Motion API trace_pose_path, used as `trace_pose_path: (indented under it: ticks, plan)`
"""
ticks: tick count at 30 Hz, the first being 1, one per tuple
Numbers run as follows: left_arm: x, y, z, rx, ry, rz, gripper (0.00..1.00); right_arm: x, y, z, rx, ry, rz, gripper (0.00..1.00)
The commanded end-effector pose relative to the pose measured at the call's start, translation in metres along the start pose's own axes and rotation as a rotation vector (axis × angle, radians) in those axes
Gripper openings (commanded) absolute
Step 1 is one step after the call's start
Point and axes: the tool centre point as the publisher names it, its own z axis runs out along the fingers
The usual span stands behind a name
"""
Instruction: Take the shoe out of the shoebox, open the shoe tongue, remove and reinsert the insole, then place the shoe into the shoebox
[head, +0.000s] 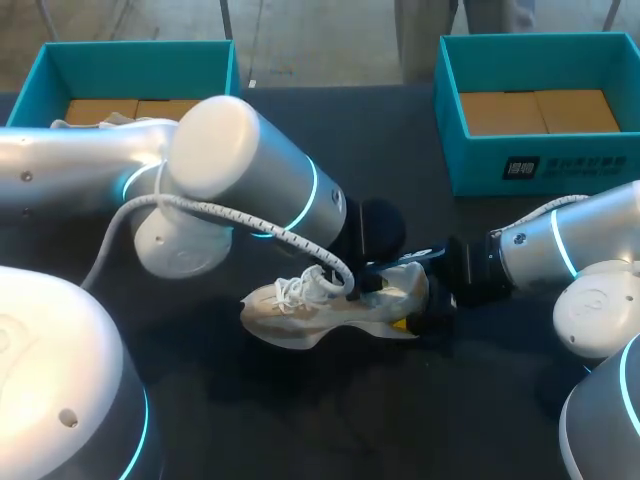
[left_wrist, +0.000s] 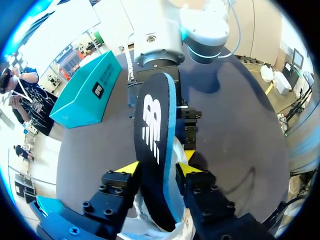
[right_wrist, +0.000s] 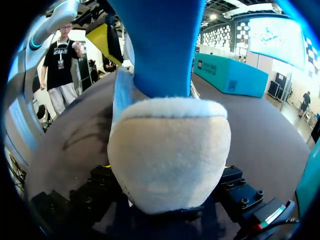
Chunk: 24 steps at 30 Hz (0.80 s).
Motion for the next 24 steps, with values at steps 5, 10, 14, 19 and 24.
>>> trace_pose_path:
  ticks: [5,10,14,19,24]
  plan:
    - [-0.006,-0.001,0.010,-0.004,0.023,0.007,0.30,0.001,-0.002,0.001,0.002,-0.001,0.000,0.00]
    - [-0.007,-0.003,0.009,0.009,0.044,0.002,0.00,0.001,-0.002,0.001,0.002,-0.001,0.000,0.00]
    - [-0.007,-0.005,0.004,0.039,0.087,-0.008,0.00,0.001,-0.002,0.001,0.002,-0.001,0.000,0.00]
    - [-0.009,-0.009,-0.016,0.086,0.103,-0.031,0.00,0.001,-0.002,0.001,0.002,-0.001,0.000,0.00]
    - [-0.018,-0.019,-0.036,0.116,0.108,-0.056,0.00,0.001,-0.002,0.001,0.002,-0.001,0.000,0.00]
